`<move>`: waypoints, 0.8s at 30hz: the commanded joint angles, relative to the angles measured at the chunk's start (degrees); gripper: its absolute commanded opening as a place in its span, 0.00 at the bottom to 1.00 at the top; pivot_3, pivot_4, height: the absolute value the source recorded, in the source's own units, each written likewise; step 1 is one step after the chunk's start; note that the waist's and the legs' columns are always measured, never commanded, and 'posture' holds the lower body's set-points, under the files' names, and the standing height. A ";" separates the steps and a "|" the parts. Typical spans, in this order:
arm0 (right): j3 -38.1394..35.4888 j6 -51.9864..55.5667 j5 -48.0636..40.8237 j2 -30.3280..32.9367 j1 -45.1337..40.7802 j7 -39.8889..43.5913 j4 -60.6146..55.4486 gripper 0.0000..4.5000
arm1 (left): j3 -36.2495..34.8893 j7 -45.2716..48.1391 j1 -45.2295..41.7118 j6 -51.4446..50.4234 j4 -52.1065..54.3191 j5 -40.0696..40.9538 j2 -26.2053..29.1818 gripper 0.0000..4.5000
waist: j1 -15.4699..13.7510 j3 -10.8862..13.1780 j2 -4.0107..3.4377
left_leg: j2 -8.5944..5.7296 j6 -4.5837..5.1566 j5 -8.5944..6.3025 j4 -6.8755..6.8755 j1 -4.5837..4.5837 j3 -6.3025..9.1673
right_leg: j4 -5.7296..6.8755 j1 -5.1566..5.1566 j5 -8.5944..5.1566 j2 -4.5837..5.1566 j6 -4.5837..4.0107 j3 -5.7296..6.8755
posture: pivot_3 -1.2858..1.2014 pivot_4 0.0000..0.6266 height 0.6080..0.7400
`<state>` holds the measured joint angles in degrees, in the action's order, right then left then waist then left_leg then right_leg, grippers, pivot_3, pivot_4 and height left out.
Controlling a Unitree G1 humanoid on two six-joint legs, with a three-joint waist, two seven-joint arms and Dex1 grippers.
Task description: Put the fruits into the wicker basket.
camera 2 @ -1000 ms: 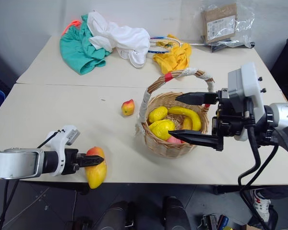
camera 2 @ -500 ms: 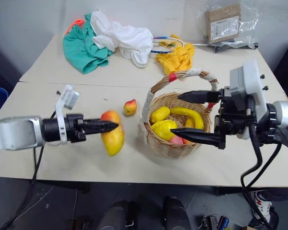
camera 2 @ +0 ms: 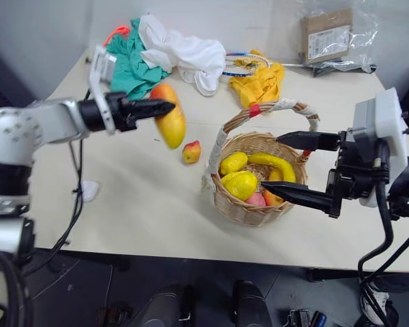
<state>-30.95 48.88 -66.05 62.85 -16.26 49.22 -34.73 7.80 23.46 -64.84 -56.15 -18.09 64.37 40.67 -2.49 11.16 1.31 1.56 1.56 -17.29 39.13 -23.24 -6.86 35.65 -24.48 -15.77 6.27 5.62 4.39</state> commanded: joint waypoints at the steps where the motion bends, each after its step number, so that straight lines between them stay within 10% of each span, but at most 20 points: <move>1: -3.18 -0.44 -1.84 0.26 0.82 -1.24 -1.83 1.00 | 3.13 11.56 -5.64 3.40 -5.41 -9.51 -5.60 0.59 | -0.08 0.00 0.00 | -0.02 0.05 -0.03 0.00 0.00 -0.03 | -0.02 0.00 0.01 0.04 0.02 -0.01 | 0.52 0.24 1.00; 15: -9.32 0.10 -6.49 0.05 7.03 -9.03 -6.04 1.00 | 7.85 37.18 -16.38 14.17 -28.10 -34.38 -24.09 0.59 | 0.59 0.04 0.07 | 0.00 0.19 -0.10 0.04 -0.05 -0.12 | -0.12 -0.04 0.05 0.13 0.09 0.01 | 0.52 0.24 1.00; 21: -10.69 0.03 -4.01 0.24 10.58 -9.80 -6.26 1.00 | 6.52 42.09 -16.32 14.71 -29.14 -39.52 -23.72 0.98 | 1.13 0.04 0.07 | 0.01 0.21 -0.10 0.04 -0.05 -0.09 | -0.09 -0.06 0.05 0.13 0.09 0.00 | 0.52 0.24 1.00; 24: -11.28 -0.41 -3.63 -0.06 11.90 -9.79 -6.09 1.00 | 4.58 42.80 -16.12 16.49 -29.50 -41.22 -21.77 0.99 | 1.17 0.04 0.07 | 0.00 0.24 -0.10 0.04 -0.05 -0.07 | -0.03 -0.08 0.05 0.15 0.09 0.00 | 0.52 0.24 1.00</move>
<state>-39.14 49.33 -69.73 62.84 -4.44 39.37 -40.26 14.70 65.25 -79.25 -41.26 -48.24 24.07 17.53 -1.33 11.20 1.38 1.56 1.80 -17.39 39.17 -23.28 -6.94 35.63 -24.56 -15.72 6.42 5.71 4.38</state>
